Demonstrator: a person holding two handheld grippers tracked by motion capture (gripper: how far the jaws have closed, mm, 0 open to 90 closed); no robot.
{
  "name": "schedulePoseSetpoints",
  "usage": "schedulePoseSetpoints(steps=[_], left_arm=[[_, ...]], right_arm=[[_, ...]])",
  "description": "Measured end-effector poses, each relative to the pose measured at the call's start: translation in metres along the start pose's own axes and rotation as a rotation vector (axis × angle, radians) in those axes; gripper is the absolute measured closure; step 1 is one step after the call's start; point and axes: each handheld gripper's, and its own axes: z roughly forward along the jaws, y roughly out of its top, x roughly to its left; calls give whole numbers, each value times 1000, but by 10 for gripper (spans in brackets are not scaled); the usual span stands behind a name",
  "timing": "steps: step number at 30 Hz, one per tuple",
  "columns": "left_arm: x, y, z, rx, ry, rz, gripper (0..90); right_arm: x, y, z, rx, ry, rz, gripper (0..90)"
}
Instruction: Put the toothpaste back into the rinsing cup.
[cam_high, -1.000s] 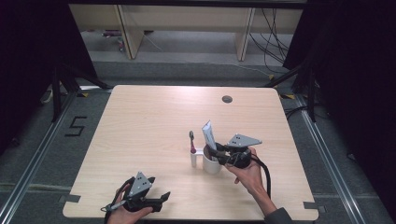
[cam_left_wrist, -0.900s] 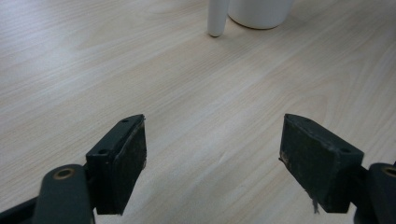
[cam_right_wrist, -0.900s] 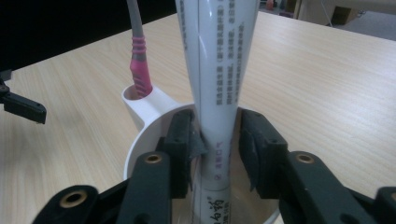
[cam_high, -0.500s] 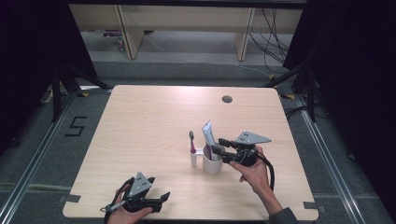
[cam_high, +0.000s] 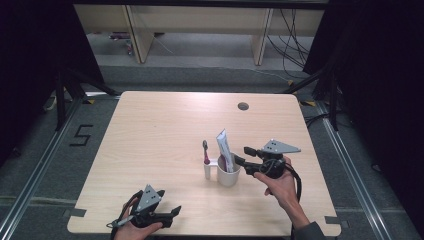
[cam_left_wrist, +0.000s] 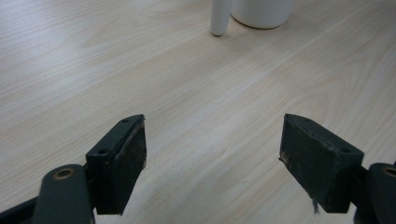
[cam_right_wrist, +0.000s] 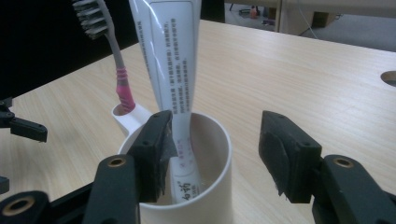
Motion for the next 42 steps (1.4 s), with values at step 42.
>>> schedulePoseSetpoints(steps=[42], left_arm=[[1, 1, 2, -22, 14, -24, 190]], right_arm=[[-14, -36, -48, 48, -81, 57, 313]])
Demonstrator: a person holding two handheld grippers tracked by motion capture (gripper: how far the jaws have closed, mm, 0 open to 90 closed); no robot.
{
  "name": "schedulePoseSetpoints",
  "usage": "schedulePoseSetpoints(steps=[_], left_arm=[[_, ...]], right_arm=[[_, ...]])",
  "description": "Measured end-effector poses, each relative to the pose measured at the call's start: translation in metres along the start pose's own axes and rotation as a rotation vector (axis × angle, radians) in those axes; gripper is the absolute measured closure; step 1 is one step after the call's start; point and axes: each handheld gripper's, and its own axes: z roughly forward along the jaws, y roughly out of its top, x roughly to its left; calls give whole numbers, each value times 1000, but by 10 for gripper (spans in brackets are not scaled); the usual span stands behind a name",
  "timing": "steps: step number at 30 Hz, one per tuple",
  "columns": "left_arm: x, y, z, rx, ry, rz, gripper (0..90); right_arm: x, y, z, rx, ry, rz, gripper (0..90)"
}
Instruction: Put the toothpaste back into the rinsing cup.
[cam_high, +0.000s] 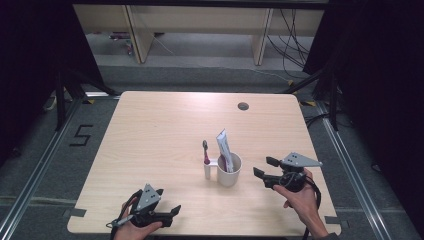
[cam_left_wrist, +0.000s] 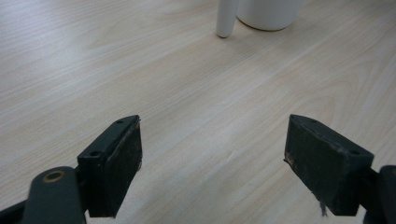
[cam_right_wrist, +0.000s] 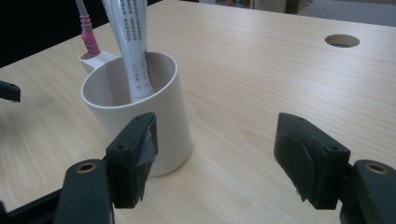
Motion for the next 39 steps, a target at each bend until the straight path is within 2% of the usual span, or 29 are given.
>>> schedulePoseSetpoints(steps=[1, 4, 5, 6, 7, 8, 9, 10, 11, 12, 13, 15, 16, 18, 19, 20, 21, 24, 25, 27, 28, 29, 31, 34, 35, 36, 37, 38, 39], left_arm=[[1, 0, -1, 17, 0, 14, 190], [0, 0, 0, 16, 2, 10, 190], [0, -1, 0, 5, 0, 0, 190], [-1, -1, 0, 9, 3, -1, 190], [0, -1, -1, 19, 3, 11, 190], [0, -2, -1, 11, 2, 8, 190], [0, -2, -1, 11, 2, 8, 190], [1, -3, -5, 22, 6, 16, 190], [0, -3, -4, 5, 11, -6, 190], [0, -4, -5, 10, 15, 1, 190], [1, -3, -6, 21, 14, 7, 190], [1, -4, -5, 17, 10, 10, 190], [1, -4, -4, 18, 10, 11, 190], [0, -4, -4, 14, 11, 2, 190], [1, -3, -5, 24, 11, 17, 190], [1, -3, -4, 22, 11, 13, 190], [1, -3, -4, 19, 11, 12, 190], [1, -3, -4, 21, 10, 14, 190], [1, -3, -4, 22, 8, 14, 190], [1, -3, -4, 23, 11, 15, 190], [1, -3, -5, 23, 12, 16, 190], [0, -3, -4, 5, 12, -2, 190], [0, -4, -4, 9, 15, 3, 190], [0, -4, -5, 8, 17, 2, 190], [0, -4, -4, 5, 17, -2, 190], [0, -4, -4, 5, 17, -2, 191], [0, -4, -5, 11, 17, 4, 190], [1, -4, -5, 22, 21, 16, 191], [1, -4, -5, 21, 20, 14, 191]], right_arm=[[-2, 0, -1, -9, -4, -21, 312], [-4, -2, -6, 3, -9, -16, 311], [-4, -3, -6, -1, -1, 9, 311], [-7, -4, -7, -8, -8, -18, 311], [-5, -5, -9, 8, -11, 17, 311], [-9, -5, -9, -2, -19, -31, 310], [-9, -6, -9, 0, -20, -25, 310], [-7, -7, -10, 14, -17, 14, 309], [-9, -8, -11, 7, -19, -12, 308], [-7, -9, -11, 12, -19, 21, 307], [-9, -10, -12, 8, -25, -15, 304], [-7, -12, -14, 31, -34, 15, 302], [-9, -13, -15, 16, -43, -18, 297], [-10, -16, -18, 30, -39, -28, 290], [-8, -18, -20, 38, -31, -4, 288], [-10, -19, -21, 31, -43, -37, 287], [-8, -20, -23, 39, -35, -8, 284], [-10, -23, -27, 29, -44, -21, 274], [-8, -24, -28, 30, -42, 5, 271], [-10, -25, -32, 48, -51, -28, 263], [-8, -26, -33, 60, -50, 7, 261], [-10, -27, -33, 42, -56, -30, 255], [-7, -29, -36, 63, -45, 11, 247], [-8, -31, -38, 52, -56, -14, 242], [-7, -33, -38, 46, -54, 6, 241], [-7, -32, -41, 55, -55, -10, 240], [-6, -33, -42, 68, -50, 14, 239], [-8, -33, -44, 63, -58, -22, 238], [-5, -34, -44, 70, -50, 16, 236]])
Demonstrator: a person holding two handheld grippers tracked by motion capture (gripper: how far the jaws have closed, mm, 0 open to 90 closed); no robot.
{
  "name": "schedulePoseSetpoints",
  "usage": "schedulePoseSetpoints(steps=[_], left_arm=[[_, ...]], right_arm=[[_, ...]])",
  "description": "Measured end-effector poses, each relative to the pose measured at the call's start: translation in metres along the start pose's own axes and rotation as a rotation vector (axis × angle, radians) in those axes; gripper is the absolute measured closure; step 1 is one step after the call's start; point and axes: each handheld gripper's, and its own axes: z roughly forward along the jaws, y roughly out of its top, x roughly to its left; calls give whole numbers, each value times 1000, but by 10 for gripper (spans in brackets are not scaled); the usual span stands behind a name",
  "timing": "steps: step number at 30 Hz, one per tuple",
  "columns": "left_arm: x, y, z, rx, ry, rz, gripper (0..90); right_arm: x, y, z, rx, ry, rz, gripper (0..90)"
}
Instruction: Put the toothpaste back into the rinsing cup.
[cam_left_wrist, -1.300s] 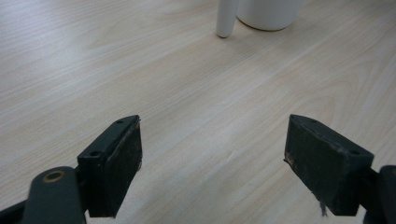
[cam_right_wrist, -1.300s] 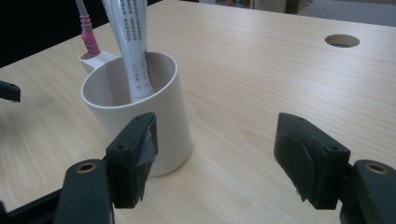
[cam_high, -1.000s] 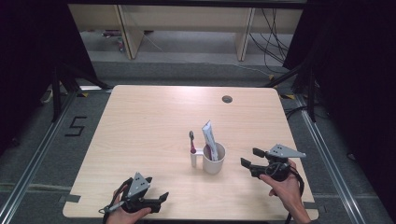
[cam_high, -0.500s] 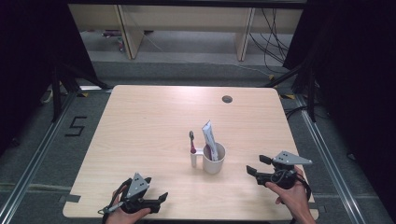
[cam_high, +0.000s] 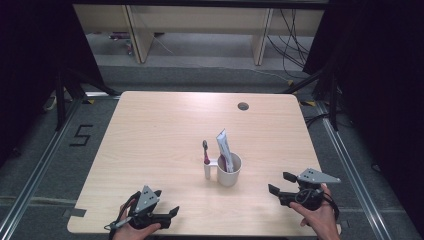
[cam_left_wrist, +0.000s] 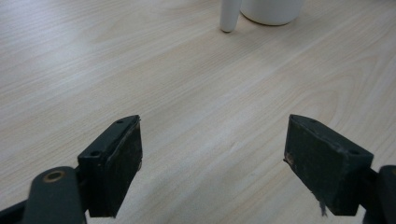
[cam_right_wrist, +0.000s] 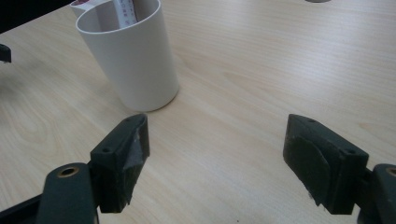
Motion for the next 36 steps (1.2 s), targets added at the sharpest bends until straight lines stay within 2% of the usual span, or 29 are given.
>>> schedulePoseSetpoints(steps=[1, 2, 4, 5, 6, 7, 9, 10, 11, 12, 13, 14, 15, 16, 17, 18, 20, 21, 22, 25, 26, 28, 29, 30, 32, 34, 35, 36], left_arm=[[0, 0, 0, 1, -1, 3, 191], [0, 0, 0, -3, -1, -3, 191], [0, 0, 0, 0, -2, 0, 191], [0, 0, 0, 0, -2, -5, 191], [0, 0, 0, 0, -2, -5, 191], [0, 0, 0, 2, 1, -3, 191], [0, 0, 0, 7, 1, 7, 191], [0, 0, 0, 4, 0, 4, 191], [-2, 0, 1, -9, -7, -12, 191], [-1, 0, 0, -6, -5, -8, 191], [-2, 0, 1, -10, -6, -12, 191], [-2, 0, 1, -10, -6, -12, 191], [-1, 0, 0, -5, -5, -7, 191], [-1, 0, 1, -10, -6, -12, 191], [-1, 0, 1, -9, -6, -11, 191], [-1, 0, 1, -3, -5, -5, 191], [-1, -1, 1, -4, -5, -3, 191], [-1, 0, 1, -3, -5, -3, 191], [-1, -1, 1, -5, -5, -4, 191], [-1, -1, 1, -3, -4, -4, 191], [-1, -1, 0, 0, -3, -1, 191], [-1, 0, 0, 1, -3, 1, 191], [-1, -1, 1, -2, -3, -3, 191], [-1, -1, 1, -2, -3, -4, 192], [-1, -1, 0, 0, -3, 1, 191], [-1, -1, 0, 1, -3, 1, 191], [-1, -1, 0, 3, -2, 0, 191], [-1, -1, 0, 3, -2, 1, 191]], right_arm=[[-2, -1, 0, -14, -11, -31, 235], [0, -2, -1, -2, -3, -4, 233], [-2, -3, -2, 2, -8, -33, 226], [1, -4, -2, -3, -2, -4, 221], [-1, -5, -2, 2, -9, -37, 219], [2, -6, -3, 20, 3, 0, 216], [0, -7, -4, 17, -9, -36, 200], [3, -8, -3, 19, 7, 5, 195], [1, -9, -4, 32, -2, -30, 192], [3, -10, -4, 35, -1, -23, 191], [5, -11, -5, 50, 10, 4, 188], [3, -11, -4, 43, -7, -31, 187], [3, -12, -5, 48, -2, -35, 188], [4, -13, -5, 54, 3, -18, 188], [3, -14, -6, 60, 0, -36, 188], [5, -15, -6, 64, 6, 0, 187], [5, -17, -7, 65, 1, -2, 188], [3, -17, -8, 60, -8, -26, 187], [2, -18, -8, 70, 5, -28, 187], [4, -21, -9, 73, -5, -2, 187], [2, -21, -10, 77, -9, -38, 187], [6, -23, -11, 86, -8, -2, 186], [6, -24, -12, 99, -9, -4, 185], [4, -25, -12, 94, -10, -34, 185], [6, -27, -12, 97, -2, -10, 182], [5, -27, -14, 105, 1, -40, 180], [8, -29, -14, 112, 1, -2, 178], [6, -29, -15, 109, -4, -27, 176]])
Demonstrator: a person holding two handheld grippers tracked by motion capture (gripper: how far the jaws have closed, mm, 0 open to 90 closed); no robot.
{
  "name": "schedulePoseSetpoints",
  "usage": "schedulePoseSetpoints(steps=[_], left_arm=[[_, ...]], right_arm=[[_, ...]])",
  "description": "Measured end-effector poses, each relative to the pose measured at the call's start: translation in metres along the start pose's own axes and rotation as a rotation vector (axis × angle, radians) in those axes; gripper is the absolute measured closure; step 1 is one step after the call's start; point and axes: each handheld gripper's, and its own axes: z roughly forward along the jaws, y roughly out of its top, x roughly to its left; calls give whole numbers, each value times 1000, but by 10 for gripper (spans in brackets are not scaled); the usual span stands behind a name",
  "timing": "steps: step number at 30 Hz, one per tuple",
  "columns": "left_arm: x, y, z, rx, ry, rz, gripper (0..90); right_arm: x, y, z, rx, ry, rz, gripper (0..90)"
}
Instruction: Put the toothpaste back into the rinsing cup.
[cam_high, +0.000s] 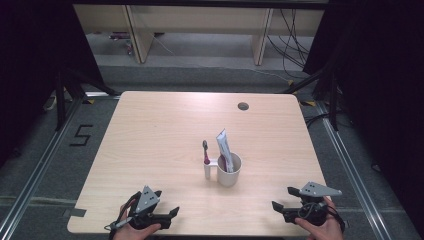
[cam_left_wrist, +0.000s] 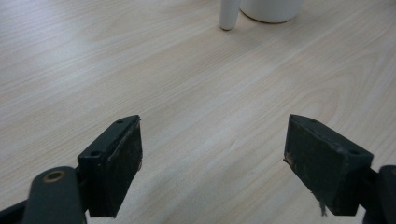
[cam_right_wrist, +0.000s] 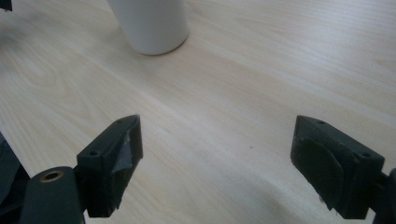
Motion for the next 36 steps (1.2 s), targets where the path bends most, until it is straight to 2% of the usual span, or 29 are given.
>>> schedulePoseSetpoints(steps=[2, 3, 6, 8, 10, 12, 14, 15, 18, 19, 20, 22, 23, 25, 27, 28, 29, 30, 32, 33, 34, 36], left_arm=[[0, 0, 0, 4, 4, 1, 191], [0, 0, 0, 1, 0, 2, 191], [1, 0, 0, 14, -1, 14, 191], [0, 0, 0, 14, 0, 14, 191], [1, 0, 0, 12, -4, 13, 191], [1, 0, 0, 12, -4, 13, 191], [1, 0, 0, 12, -4, 13, 191], [1, 0, 0, 11, -4, 13, 191], [1, 0, 0, 8, -4, 10, 191], [1, 0, 0, 8, -4, 9, 191], [1, 0, 0, 7, 0, 9, 191], [1, 0, 0, 8, -3, 10, 191], [1, 0, 0, 9, 2, 11, 191], [0, 0, 0, 0, 1, 0, 191], [0, 0, 0, -1, 0, 1, 191], [0, 0, 0, 0, 0, 1, 191], [0, 0, 0, 0, 0, 1, 191], [0, 0, 0, 0, 0, 1, 191], [0, 0, 0, 0, 0, 5, 191], [0, 0, 0, 0, 0, 5, 191], [0, 0, 0, 0, 0, 4, 191], [0, 0, 0, 0, 1, 4, 191]], right_arm=[[2, -2, 0, 10, 13, 23, 175], [1, -2, -1, 10, 1, -6, 174], [4, -4, -2, 27, 13, 15, 173], [3, -5, -3, 35, 1, -22, 173], [6, -6, -2, 48, 4, 6, 173], [4, -7, -3, 58, -6, -33, 173], [7, -8, -4, 68, -1, -5, 172], [5, -9, -4, 66, -2, -20, 172], [7, -10, -5, 85, 7, -10, 169], [6, -11, -4, 76, 1, -38, 169], [8, -12, -6, 94, -4, -22, 169], [7, -13, -6, 90, -6, -37, 169], [9, -14, -6, 92, -2, -22, 169], [8, -15, -8, 97, -12, -60, 169], [11, -17, -8, 111, -2, -25, 169], [9, -17, -10, 104, -18, -55, 170], [8, -17, -9, 98, -12, -66, 169], [8, -18, -9, 106, 1, -67, 169], [8, -19, -10, 103, -22, -70, 169], [8, -19, -10, 107, -5, -63, 170], [10, -19, -10, 115, -9, -36, 169], [9, -20, -11, 110, -16, -53, 169]])
